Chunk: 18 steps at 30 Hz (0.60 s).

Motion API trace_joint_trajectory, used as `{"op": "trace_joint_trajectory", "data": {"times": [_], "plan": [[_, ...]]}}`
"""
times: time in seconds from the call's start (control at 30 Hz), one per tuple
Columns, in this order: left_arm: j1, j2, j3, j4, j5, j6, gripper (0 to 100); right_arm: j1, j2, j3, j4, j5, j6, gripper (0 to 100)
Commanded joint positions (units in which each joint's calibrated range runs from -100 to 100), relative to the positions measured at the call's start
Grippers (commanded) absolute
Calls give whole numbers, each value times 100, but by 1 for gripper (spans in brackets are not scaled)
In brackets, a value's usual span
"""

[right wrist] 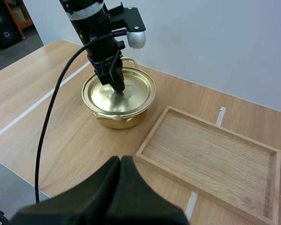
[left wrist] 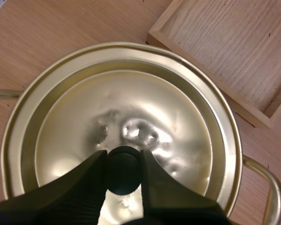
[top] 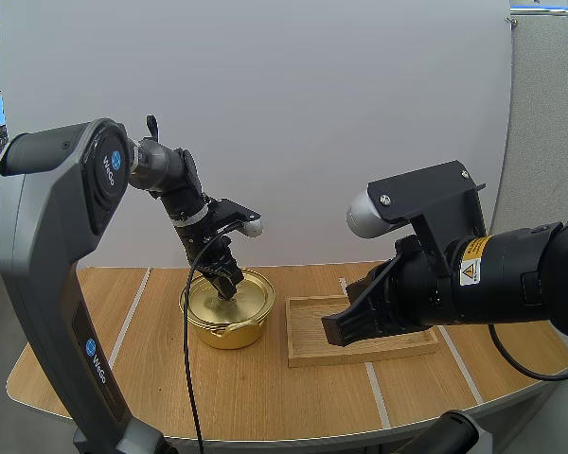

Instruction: Open the pot, put the grape inside, and close it

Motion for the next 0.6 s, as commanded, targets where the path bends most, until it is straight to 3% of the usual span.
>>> {"op": "trace_joint_trajectory", "data": {"times": [0.0,0.07,0.17,0.57], "plan": [[5,-12,123,-87,218,-5,41,-23,-43,8,-33,-59,-3,0],[5,-108,123,-87,202,-5,65,-23,-43,8,-33,-59,-3,0],[5,-247,66,-87,296,-13,82,-23,-43,8,-33,-59,-3,0],[5,-1206,-615,-87,1048,-230,83,-23,-43,8,-33,-59,-3,0]]}}
